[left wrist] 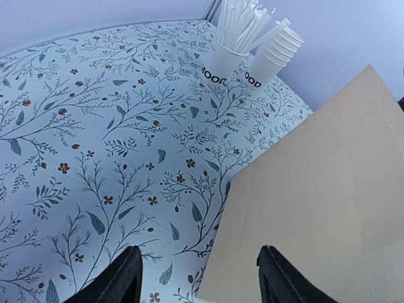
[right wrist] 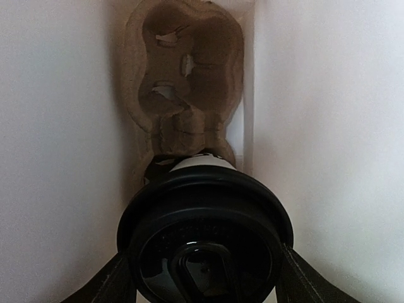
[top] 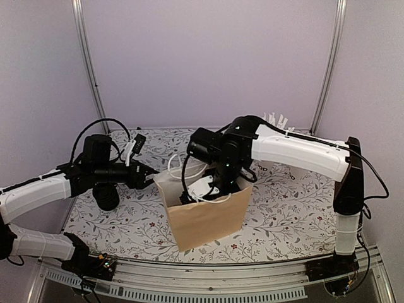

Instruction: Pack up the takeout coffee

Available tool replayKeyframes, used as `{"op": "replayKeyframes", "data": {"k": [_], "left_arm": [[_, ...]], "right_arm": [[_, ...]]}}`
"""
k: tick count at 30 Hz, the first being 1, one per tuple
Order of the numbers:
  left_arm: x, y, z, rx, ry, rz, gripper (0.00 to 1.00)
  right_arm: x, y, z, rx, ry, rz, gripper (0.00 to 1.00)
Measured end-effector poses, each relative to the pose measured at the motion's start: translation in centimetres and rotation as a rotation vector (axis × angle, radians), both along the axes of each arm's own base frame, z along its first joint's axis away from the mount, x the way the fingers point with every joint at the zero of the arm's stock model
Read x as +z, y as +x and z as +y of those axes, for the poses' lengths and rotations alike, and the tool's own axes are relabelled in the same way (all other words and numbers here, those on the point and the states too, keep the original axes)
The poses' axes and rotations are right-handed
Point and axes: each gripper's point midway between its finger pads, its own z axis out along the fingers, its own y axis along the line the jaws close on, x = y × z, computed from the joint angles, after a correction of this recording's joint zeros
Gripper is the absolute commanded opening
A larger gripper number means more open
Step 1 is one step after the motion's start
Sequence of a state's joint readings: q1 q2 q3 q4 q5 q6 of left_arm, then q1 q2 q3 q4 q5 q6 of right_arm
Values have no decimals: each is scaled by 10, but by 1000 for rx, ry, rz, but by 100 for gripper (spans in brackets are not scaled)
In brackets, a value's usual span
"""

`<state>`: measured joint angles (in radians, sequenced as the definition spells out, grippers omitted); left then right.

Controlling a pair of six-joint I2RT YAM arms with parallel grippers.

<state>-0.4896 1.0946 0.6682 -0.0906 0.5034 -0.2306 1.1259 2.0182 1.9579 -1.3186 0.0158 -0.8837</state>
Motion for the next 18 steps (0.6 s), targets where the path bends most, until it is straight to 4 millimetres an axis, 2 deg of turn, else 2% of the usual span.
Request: {"op": "replayKeyframes", "data": {"k": [4, 8, 18], "left_arm": [[-1, 0, 0, 1, 1, 1, 65], [-2, 0, 0, 2, 2, 3, 65], [-3, -2, -1, -8, 2, 14, 64]], "right_arm": [[11, -3, 6, 0, 25, -4, 83], [18, -10, 10, 2, 45, -3, 99], [40, -16, 10, -15, 106, -6, 99]]}}
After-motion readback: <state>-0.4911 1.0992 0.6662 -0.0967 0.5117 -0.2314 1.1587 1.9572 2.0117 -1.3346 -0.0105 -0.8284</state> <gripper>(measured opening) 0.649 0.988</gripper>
